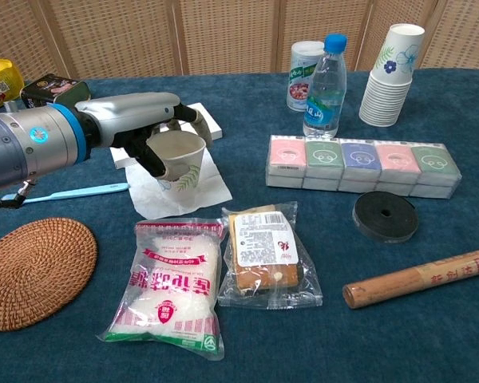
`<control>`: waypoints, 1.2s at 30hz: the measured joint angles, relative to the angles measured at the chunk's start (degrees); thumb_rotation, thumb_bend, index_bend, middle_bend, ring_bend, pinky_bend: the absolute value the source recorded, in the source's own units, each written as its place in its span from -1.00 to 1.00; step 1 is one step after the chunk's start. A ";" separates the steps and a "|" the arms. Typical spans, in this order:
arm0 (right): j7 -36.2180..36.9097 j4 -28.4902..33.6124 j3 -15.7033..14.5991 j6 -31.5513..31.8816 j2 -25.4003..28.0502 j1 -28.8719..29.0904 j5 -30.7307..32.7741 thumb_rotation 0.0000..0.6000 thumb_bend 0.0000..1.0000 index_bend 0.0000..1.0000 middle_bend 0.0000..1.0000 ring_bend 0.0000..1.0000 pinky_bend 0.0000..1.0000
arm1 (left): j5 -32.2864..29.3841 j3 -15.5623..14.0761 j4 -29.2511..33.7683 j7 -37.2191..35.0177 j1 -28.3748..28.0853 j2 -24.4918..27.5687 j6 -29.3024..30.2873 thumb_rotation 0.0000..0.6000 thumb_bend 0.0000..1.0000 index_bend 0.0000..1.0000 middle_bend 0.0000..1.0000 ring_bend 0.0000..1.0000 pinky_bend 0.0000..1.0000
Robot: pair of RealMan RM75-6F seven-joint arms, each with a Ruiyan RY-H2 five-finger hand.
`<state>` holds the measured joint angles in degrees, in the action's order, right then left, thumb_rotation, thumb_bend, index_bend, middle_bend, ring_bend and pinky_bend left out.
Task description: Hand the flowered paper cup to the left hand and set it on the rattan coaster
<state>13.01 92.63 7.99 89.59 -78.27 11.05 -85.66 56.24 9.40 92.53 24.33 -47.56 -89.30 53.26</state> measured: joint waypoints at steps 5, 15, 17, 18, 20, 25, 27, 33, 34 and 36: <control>-0.16 -0.05 0.20 -1.27 -0.20 0.37 0.27 1.00 -0.24 -1.00 -1.00 -1.00 -1.00 | 5.58 -1.37 4.55 -3.11 1.91 4.86 1.23 1.00 -0.07 -0.44 -0.62 -0.40 -0.11; -3.57 0.85 0.83 -3.69 -1.77 2.39 -0.29 1.00 -0.24 -1.00 -1.00 -1.00 -1.00 | 22.45 -9.58 13.76 -12.84 9.57 17.47 6.20 1.00 -0.08 -0.46 -0.63 -0.43 -0.14; -4.43 0.99 0.96 -4.01 -1.99 2.69 -0.34 1.00 -0.24 -1.00 -1.00 -1.00 -1.00 | 25.60 -12.25 15.01 -14.51 11.78 19.87 7.58 1.00 -0.08 -0.49 -0.64 -0.44 -0.15; -5.05 1.16 1.07 -4.27 -2.14 2.91 -0.34 1.00 -0.24 -1.00 -1.00 -1.00 -1.00 | 26.84 -13.37 15.41 -15.03 12.70 20.74 8.12 1.00 -0.08 -0.49 -0.65 -0.45 -0.15; -5.90 1.56 1.21 -4.65 -2.35 3.22 -0.29 1.00 -0.24 -1.00 -1.00 -1.00 -1.00 | 29.53 -15.81 16.10 -15.83 14.68 22.62 9.47 1.00 -0.08 -0.51 -0.65 -0.45 -0.16; -8.18 3.13 0.91 -4.67 -3.11 3.49 -1.01 1.00 -0.24 -1.00 -1.00 -1.00 -1.00 | 33.00 -20.09 16.46 -16.43 18.89 25.85 12.34 1.00 -0.08 -0.53 -0.67 -0.46 -0.17; -9.03 3.78 0.58 -4.52 -3.48 3.40 -1.29 1.00 -0.24 -1.00 -1.00 -1.00 -1.00 | 33.31 -21.16 15.80 -17.07 20.50 26.39 13.18 1.00 -0.08 -0.53 -0.67 -0.47 -0.18; -9.70 4.56 0.09 -3.97 -3.87 2.87 -1.55 1.00 -0.24 -1.00 -1.00 -1.00 -1.00 | 31.74 -21.59 11.89 -18.95 23.01 25.97 13.42 1.00 -0.08 -0.57 -0.70 -0.51 -0.22; -9.78 4.59 0.06 -3.90 -3.86 2.82 -1.60 1.00 -0.24 -1.00 -1.00 -1.00 -1.00 | 31.22 -21.42 11.20 -19.11 23.20 25.60 13.23 1.00 -0.08 -0.58 -0.70 -0.52 -0.22; -9.81 4.66 0.06 -3.77 -3.78 2.68 -1.56 1.00 -0.24 -1.00 -1.00 -1.00 -1.00 | 30.09 -20.87 9.63 -19.23 23.56 24.50 12.63 1.00 -0.08 -0.58 -0.72 -0.54 -0.24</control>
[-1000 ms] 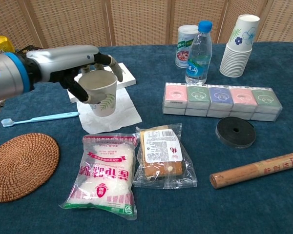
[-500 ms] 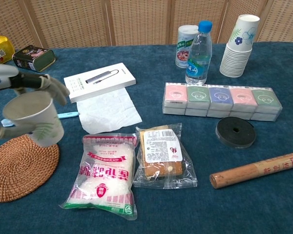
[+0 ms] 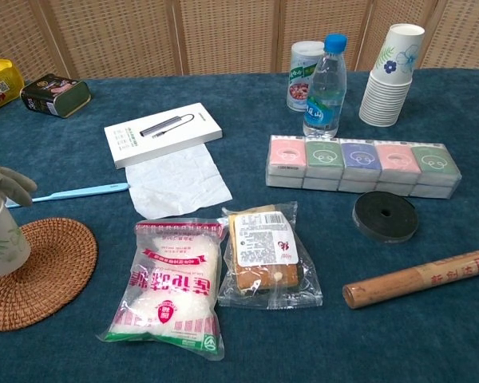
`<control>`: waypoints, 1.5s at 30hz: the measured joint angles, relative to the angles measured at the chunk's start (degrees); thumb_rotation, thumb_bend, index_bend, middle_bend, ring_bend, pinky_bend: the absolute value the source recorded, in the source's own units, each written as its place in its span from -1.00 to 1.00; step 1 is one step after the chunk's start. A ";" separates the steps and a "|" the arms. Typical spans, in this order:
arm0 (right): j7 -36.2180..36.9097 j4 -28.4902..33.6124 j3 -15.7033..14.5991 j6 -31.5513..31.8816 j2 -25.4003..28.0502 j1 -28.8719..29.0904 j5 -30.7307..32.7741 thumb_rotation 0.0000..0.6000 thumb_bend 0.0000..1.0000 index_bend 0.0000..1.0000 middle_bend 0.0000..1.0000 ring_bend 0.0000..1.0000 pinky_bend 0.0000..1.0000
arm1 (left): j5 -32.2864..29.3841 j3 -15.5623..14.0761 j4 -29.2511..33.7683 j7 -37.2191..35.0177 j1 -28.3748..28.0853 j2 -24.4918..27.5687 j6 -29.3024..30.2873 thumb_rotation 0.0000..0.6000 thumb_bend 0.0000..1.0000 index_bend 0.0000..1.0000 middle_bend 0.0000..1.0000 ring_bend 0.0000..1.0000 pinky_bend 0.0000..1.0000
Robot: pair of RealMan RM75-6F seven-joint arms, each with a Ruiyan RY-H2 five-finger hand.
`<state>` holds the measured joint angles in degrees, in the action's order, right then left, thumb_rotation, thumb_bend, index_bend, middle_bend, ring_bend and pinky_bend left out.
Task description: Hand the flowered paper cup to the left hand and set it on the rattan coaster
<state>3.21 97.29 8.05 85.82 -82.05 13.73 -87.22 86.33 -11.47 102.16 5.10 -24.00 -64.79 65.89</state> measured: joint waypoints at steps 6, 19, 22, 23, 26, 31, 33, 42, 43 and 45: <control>0.47 0.08 0.01 -0.15 0.53 -0.37 0.54 1.00 -0.24 -1.00 -1.00 -1.00 -1.00 | -1.90 1.41 -1.79 -0.22 0.12 -2.06 -2.93 1.00 -0.08 -0.61 -0.77 -0.60 -0.28; 1.11 0.21 0.47 0.15 1.03 -0.67 0.69 1.00 -0.24 -1.00 -1.00 -1.00 -1.00 | -2.24 2.69 -0.71 0.76 -0.37 -1.73 -5.69 0.76 -0.08 -1.00 -1.00 -1.00 -0.99; 0.97 0.04 0.39 -0.10 1.11 -0.71 0.87 1.00 -0.24 -1.00 -1.00 -1.00 -1.00 | -2.04 2.85 -0.77 0.25 -0.03 -1.46 -5.22 0.60 -0.08 -1.00 -1.00 -1.00 -1.00; 0.95 0.02 0.39 -0.15 1.17 -0.73 0.92 1.00 -0.24 -1.00 -1.00 -1.00 -1.00 | -1.75 2.94 -0.64 -0.43 0.18 -1.35 -4.70 0.57 -0.08 -1.00 -1.00 -1.00 -1.00; 0.84 0.07 0.48 -0.41 1.38 -0.73 1.25 1.00 -0.23 -1.00 -1.00 -1.00 -1.00 | -0.34 3.18 -0.14 -3.73 0.83 -0.91 -2.81 0.55 -0.08 -1.00 -1.00 -1.00 -1.00; -0.44 0.97 0.36 -1.75 2.89 -0.65 2.16 1.00 -0.23 -1.00 -1.00 -1.00 -1.00 | 3.62 3.72 1.06 -12.07 2.32 1.20 2.80 0.55 -0.09 -1.00 -1.00 -1.00 -1.00; -1.48 1.20 0.35 -1.80 3.66 -0.75 2.32 1.00 -0.23 -1.00 -1.00 -1.00 -1.00 | 4.95 4.14 1.57 -14.38 3.32 2.78 6.24 0.55 -0.08 -1.00 -1.00 -1.00 -1.00; -9.29 2.28 -0.75 -1.76 8.07 -1.94 2.67 1.00 -0.22 -1.00 -1.00 -1.00 -1.00 | 1.30 7.35 1.36 -17.62 11.09 6.15 19.05 0.58 -0.09 -0.99 -1.00 -1.00 -1.00; -10.35 2.28 -0.89 -1.42 8.33 -2.21 2.64 1.00 -0.22 -1.00 -1.00 -1.00 -1.00 | 0.42 7.58 1.00 -17.83 12.03 6.06 19.89 0.58 -0.09 -0.99 -1.00 -1.00 -1.00; -12.78 2.15 -1.22 -0.54 8.83 -2.95 2.67 1.00 -0.22 -1.00 -1.00 -1.00 -1.00 | -1.14 7.66 0.12 -17.86 14.15 6.04 21.03 0.58 -0.09 -0.99 -1.00 -1.00 -1.00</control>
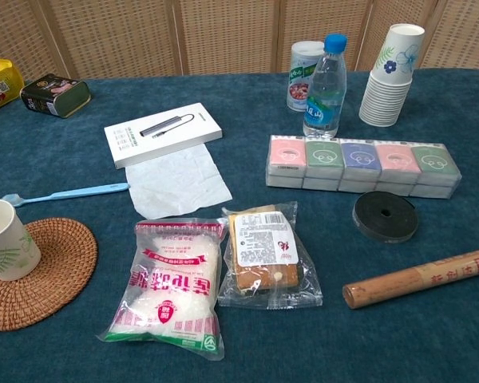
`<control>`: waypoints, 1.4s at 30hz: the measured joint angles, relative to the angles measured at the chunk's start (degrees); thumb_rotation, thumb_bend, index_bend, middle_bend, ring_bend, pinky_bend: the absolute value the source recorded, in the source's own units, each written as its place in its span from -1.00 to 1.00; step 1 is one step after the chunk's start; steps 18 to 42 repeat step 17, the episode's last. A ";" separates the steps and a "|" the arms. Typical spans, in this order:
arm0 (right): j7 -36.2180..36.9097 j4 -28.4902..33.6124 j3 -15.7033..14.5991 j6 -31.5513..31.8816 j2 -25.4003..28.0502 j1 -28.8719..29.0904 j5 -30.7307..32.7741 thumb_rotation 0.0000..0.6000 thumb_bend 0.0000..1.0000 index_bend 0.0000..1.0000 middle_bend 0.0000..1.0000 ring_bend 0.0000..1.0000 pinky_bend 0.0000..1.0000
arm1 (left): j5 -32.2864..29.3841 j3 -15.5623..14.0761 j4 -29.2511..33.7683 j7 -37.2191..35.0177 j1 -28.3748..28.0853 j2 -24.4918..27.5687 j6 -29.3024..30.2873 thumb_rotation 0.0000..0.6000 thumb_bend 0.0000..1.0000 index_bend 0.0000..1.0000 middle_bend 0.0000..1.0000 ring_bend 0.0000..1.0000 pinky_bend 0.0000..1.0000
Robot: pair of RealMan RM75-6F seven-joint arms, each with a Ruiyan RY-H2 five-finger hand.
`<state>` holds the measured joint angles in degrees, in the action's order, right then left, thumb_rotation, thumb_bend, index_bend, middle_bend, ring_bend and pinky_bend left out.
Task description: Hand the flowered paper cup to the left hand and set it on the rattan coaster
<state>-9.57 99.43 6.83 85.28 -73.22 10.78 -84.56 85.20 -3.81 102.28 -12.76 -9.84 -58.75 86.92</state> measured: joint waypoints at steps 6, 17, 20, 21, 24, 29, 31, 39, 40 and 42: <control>-3.73 0.67 -0.80 0.69 1.38 -1.99 2.42 1.00 -0.26 -1.00 -1.00 -1.00 -1.00 | -1.87 -1.16 -2.30 0.96 4.30 0.82 1.32 0.58 -0.09 -0.99 -1.00 -1.00 -1.00; -4.47 2.02 -1.43 0.56 1.87 -2.99 2.64 1.00 -0.26 -1.00 -1.00 -1.00 -1.00 | -0.92 -0.46 -5.82 0.88 6.90 -1.45 2.61 0.60 -0.09 -1.00 -1.00 -1.00 -1.00; -4.47 2.02 -1.43 0.56 1.87 -2.99 2.64 1.00 -0.26 -1.00 -1.00 -1.00 -1.00 | -0.92 -0.46 -5.82 0.88 6.90 -1.45 2.61 0.60 -0.09 -1.00 -1.00 -1.00 -1.00; -4.47 2.02 -1.43 0.56 1.87 -2.99 2.64 1.00 -0.26 -1.00 -1.00 -1.00 -1.00 | -0.92 -0.46 -5.82 0.88 6.90 -1.45 2.61 0.60 -0.09 -1.00 -1.00 -1.00 -1.00; -4.47 2.02 -1.43 0.56 1.87 -2.99 2.64 1.00 -0.26 -1.00 -1.00 -1.00 -1.00 | -0.92 -0.46 -5.82 0.88 6.90 -1.45 2.61 0.60 -0.09 -1.00 -1.00 -1.00 -1.00; -4.47 2.02 -1.43 0.56 1.87 -2.99 2.64 1.00 -0.26 -1.00 -1.00 -1.00 -1.00 | -0.92 -0.46 -5.82 0.88 6.90 -1.45 2.61 0.60 -0.09 -1.00 -1.00 -1.00 -1.00; -4.47 2.02 -1.43 0.56 1.87 -2.99 2.64 1.00 -0.26 -1.00 -1.00 -1.00 -1.00 | -0.92 -0.46 -5.82 0.88 6.90 -1.45 2.61 0.60 -0.09 -1.00 -1.00 -1.00 -1.00; -4.47 2.02 -1.43 0.56 1.87 -2.99 2.64 1.00 -0.26 -1.00 -1.00 -1.00 -1.00 | -0.92 -0.46 -5.82 0.88 6.90 -1.45 2.61 0.60 -0.09 -1.00 -1.00 -1.00 -1.00; -4.47 2.02 -1.43 0.56 1.87 -2.99 2.64 1.00 -0.26 -1.00 -1.00 -1.00 -1.00 | -0.92 -0.46 -5.82 0.88 6.90 -1.45 2.61 0.60 -0.09 -1.00 -1.00 -1.00 -1.00; -4.47 2.02 -1.43 0.56 1.87 -2.99 2.64 1.00 -0.26 -1.00 -1.00 -1.00 -1.00 | -0.92 -0.46 -5.82 0.88 6.90 -1.45 2.61 0.60 -0.09 -1.00 -1.00 -1.00 -1.00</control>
